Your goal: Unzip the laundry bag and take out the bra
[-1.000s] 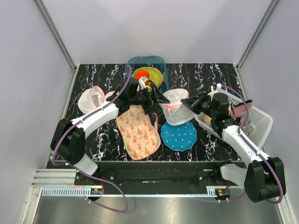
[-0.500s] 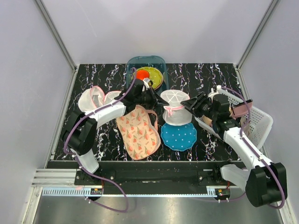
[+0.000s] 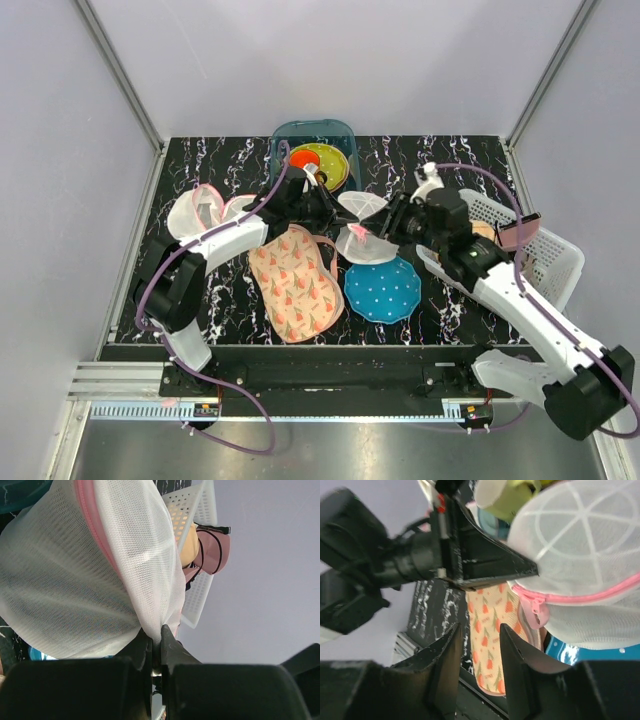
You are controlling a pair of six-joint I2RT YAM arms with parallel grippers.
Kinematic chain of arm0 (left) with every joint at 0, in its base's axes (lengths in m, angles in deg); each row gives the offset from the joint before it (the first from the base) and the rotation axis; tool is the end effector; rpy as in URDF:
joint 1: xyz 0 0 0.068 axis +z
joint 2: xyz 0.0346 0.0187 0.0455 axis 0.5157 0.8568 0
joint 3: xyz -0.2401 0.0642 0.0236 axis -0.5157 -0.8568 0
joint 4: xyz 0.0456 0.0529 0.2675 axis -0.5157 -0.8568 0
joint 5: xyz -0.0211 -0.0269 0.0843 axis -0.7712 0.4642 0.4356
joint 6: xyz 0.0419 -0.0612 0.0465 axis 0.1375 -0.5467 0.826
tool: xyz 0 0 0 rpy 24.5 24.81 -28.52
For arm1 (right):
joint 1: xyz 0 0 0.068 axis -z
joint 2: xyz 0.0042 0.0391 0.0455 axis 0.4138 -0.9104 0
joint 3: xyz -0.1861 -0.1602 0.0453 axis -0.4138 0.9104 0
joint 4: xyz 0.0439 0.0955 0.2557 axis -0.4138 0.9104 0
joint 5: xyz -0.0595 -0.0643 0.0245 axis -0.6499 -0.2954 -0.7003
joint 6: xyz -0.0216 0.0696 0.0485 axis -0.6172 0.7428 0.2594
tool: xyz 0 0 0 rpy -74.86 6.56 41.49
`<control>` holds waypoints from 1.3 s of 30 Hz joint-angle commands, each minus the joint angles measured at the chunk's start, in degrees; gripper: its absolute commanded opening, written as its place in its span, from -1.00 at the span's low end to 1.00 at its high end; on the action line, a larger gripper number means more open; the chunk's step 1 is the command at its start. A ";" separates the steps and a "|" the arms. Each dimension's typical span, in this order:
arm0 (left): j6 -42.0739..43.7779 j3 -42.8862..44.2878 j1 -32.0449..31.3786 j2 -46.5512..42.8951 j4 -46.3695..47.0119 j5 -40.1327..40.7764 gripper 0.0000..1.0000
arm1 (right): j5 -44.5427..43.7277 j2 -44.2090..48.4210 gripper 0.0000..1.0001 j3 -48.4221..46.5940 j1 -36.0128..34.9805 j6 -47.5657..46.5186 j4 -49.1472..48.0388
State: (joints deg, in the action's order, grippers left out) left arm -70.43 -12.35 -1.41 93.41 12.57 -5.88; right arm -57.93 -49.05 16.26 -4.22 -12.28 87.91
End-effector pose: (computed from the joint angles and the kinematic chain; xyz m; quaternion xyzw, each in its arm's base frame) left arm 0.3475 -0.2660 0.1978 -0.1318 0.8331 -0.5167 0.1469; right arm 0.2630 0.1601 0.3075 0.0326 0.8106 0.3937 0.4324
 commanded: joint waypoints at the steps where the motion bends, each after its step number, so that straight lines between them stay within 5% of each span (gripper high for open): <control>1: 1.58 2.85 0.01 -3.16 -0.37 0.82 -1.00 | -3.73 -5.20 -0.15 -0.10 -3.58 -1.97 2.85; 22: 2.81 3.20 0.01 -3.86 -0.99 -0.14 -1.00 | -8.57 -14.96 -0.14 -4.23 -4.21 -3.90 1.27; 31: 4.57 3.91 0.01 -3.86 -2.04 -0.32 -1.00 | -12.87 -13.03 -1.00 -4.41 -4.21 -4.60 1.36; 39: 5.89 4.43 0.28 -3.59 -4.06 -0.93 -1.00 | -16.47 -10.83 -1.00 -2.56 -4.12 -5.31 3.55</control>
State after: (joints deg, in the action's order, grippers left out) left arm -66.52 -10.43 -1.43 92.25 9.18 -5.84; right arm -68.51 -62.97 13.68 -8.37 -16.23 91.34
